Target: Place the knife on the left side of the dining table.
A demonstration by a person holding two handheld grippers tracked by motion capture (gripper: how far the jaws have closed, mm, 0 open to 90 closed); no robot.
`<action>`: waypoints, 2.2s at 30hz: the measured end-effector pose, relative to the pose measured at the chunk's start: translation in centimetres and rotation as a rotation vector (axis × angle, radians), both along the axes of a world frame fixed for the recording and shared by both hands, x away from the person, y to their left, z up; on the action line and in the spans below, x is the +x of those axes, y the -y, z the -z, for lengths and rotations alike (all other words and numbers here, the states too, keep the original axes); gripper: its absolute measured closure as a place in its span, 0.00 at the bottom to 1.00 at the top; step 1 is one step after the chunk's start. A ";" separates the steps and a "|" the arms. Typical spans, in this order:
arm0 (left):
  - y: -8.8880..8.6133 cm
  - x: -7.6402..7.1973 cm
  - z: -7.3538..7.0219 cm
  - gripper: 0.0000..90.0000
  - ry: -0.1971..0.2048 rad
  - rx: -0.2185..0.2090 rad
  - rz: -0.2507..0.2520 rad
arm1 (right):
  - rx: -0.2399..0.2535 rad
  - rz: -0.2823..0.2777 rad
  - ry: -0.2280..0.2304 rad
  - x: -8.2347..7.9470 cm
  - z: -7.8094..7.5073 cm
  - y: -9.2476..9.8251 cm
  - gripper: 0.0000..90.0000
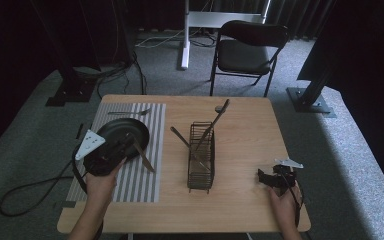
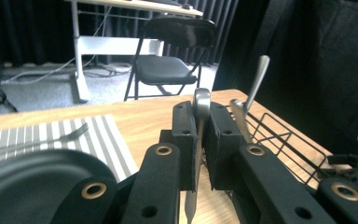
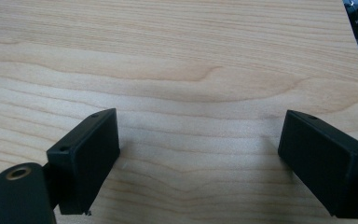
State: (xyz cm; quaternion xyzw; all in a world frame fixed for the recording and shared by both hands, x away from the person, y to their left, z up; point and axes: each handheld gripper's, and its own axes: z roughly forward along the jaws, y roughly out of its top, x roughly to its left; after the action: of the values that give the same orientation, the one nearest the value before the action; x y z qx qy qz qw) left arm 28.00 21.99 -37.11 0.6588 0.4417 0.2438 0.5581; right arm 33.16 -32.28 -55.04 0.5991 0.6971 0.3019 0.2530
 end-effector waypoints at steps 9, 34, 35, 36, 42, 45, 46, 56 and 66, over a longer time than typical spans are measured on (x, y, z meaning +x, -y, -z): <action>-0.1 0.5 2.3 0.93 -0.048 0.001 -0.025 | 0.000 0.000 0.000 0.0 0.0 0.0 0.13; -3.6 -0.7 3.5 0.90 -0.095 -0.043 -0.098 | 0.001 0.001 -0.001 0.0 0.0 0.0 0.13; -3.7 -0.8 3.5 0.90 -0.097 -0.041 -0.104 | 0.001 0.001 -0.001 0.0 0.0 0.0 0.13; -3.9 -0.8 3.6 0.90 -0.100 -0.040 -0.106 | 0.001 0.001 -0.001 0.0 0.0 0.0 0.13; -4.9 -1.1 3.9 0.89 -0.114 -0.043 -0.129 | 0.001 0.001 -0.001 0.0 0.0 0.0 0.13; -5.0 -1.3 4.0 0.88 -0.114 -0.038 -0.138 | 0.001 0.001 -0.001 0.0 0.0 0.0 0.13; -5.2 -1.4 4.1 0.88 -0.118 -0.040 -0.143 | 0.001 0.001 -0.001 0.0 0.0 0.0 0.13; -7.1 -1.7 5.4 0.85 -0.130 -0.075 -0.200 | 0.001 0.001 -0.001 0.0 0.0 0.0 0.13; -7.8 -2.3 6.0 0.84 -0.129 -0.085 -0.216 | 0.001 0.001 -0.001 0.0 0.0 0.0 0.13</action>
State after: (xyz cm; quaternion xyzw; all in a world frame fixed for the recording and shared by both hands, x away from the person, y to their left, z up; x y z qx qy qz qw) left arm 25.69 29.80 -43.10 0.5975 0.5550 0.2404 0.5265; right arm 33.16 -32.26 -55.03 0.5997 0.6967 0.3018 0.2528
